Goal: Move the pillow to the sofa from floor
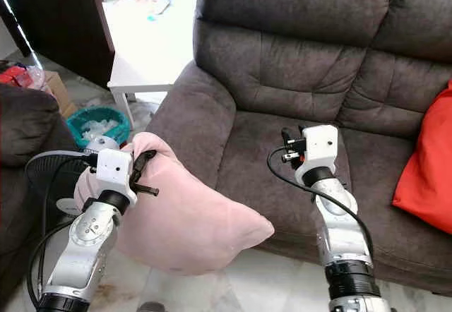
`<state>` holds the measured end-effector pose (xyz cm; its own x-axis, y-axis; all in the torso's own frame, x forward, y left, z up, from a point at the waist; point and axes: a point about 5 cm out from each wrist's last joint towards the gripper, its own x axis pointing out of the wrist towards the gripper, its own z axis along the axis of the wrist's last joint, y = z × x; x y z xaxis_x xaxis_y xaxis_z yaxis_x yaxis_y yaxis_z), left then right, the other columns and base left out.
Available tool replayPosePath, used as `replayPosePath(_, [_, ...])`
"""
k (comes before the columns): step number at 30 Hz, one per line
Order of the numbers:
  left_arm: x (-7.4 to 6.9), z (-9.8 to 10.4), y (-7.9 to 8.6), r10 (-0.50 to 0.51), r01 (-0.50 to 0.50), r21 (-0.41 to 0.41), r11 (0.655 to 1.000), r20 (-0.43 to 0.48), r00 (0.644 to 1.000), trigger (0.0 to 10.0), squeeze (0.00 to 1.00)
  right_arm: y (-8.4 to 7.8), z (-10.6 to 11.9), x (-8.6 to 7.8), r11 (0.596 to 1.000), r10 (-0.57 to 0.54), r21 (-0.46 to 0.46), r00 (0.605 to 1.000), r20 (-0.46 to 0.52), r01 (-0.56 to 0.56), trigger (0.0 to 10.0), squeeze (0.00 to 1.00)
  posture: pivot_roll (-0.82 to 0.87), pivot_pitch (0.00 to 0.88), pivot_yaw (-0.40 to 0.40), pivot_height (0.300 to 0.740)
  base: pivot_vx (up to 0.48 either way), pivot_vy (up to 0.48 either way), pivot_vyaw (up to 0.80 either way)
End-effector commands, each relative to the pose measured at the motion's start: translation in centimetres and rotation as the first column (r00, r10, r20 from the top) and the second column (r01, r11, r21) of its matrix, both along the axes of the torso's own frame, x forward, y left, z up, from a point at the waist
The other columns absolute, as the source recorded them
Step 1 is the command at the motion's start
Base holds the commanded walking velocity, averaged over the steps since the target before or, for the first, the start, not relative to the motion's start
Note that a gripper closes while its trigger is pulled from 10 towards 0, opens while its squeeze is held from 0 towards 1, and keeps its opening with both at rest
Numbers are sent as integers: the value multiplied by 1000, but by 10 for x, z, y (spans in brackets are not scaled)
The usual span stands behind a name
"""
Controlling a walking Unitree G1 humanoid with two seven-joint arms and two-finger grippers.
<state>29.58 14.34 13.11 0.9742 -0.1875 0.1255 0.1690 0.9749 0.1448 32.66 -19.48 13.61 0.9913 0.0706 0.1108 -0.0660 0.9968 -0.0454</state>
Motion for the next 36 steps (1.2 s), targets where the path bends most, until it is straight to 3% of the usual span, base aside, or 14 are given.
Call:
replayPosePath(1, [8,32,-4,-32,32,1,999,158,987,10000,0,-3,5,-3,998,-51,37,997,50,49,10000,0,181,0,-25,740,0,0,0])
replayPosePath(12, [24,30,-5,-43,40,19,999,155,987,10000,0,-16,8,-6,985,-170,41,981,96,167,10000,0,148,0,-2,740,0,0,0])
replayPosePath(21, [35,31,-2,-19,14,30,999,167,986,10000,0,-8,14,-5,980,-165,135,976,145,146,10000,0,152,0,-8,740,0,0,0])
replayPosePath(24, [33,28,10,39,-46,38,998,175,984,10000,0,0,7,-12,973,-176,174,974,140,151,10000,0,165,0,-17,740,0,0,0])
replayPosePath(29, [23,22,29,136,-143,27,989,173,975,10000,0,-4,-11,-28,952,-234,220,969,83,211,10000,0,166,0,-20,740,0,0,-390])
replayPosePath(36, [21,19,29,140,-145,17,989,168,976,10000,0,-2,-19,-30,954,-233,207,971,50,218,10000,0,166,0,-20,740,0,0,-746])
